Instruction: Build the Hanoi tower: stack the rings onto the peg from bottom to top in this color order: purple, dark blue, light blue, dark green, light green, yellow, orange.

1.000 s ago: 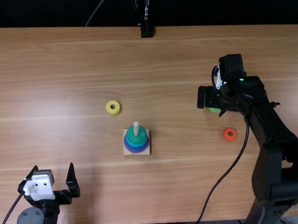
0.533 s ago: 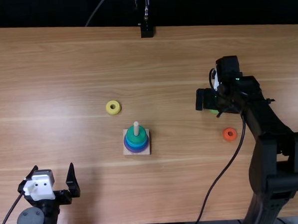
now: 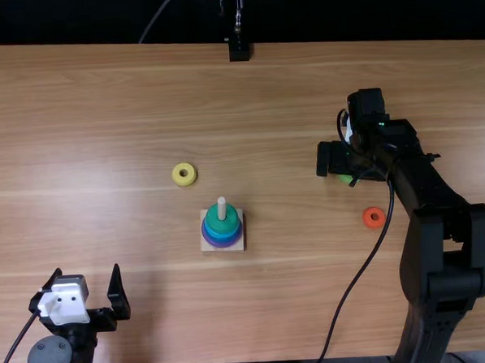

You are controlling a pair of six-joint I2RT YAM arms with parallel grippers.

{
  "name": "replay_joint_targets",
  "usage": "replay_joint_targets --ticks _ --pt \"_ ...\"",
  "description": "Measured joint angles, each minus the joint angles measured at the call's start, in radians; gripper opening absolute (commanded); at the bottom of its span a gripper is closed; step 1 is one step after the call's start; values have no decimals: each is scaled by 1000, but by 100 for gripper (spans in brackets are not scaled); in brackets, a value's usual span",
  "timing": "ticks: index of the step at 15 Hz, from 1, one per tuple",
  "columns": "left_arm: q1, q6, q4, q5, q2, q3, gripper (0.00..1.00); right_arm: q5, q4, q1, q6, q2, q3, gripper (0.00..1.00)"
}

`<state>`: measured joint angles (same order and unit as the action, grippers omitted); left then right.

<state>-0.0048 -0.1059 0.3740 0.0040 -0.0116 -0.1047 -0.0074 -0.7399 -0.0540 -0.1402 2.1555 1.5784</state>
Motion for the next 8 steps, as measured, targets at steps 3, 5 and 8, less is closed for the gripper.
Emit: replay_joint_targets --ticks 3,5,8 --pt "0 0 1 0 0 0 100 1 -5 0 0 0 0 39" --pt "0 0 1 0 0 0 100 0 -8 0 -1 0 0 15" --pt "0 0 0 0 0 0 100 0 -43 0 -1 0 2 3"
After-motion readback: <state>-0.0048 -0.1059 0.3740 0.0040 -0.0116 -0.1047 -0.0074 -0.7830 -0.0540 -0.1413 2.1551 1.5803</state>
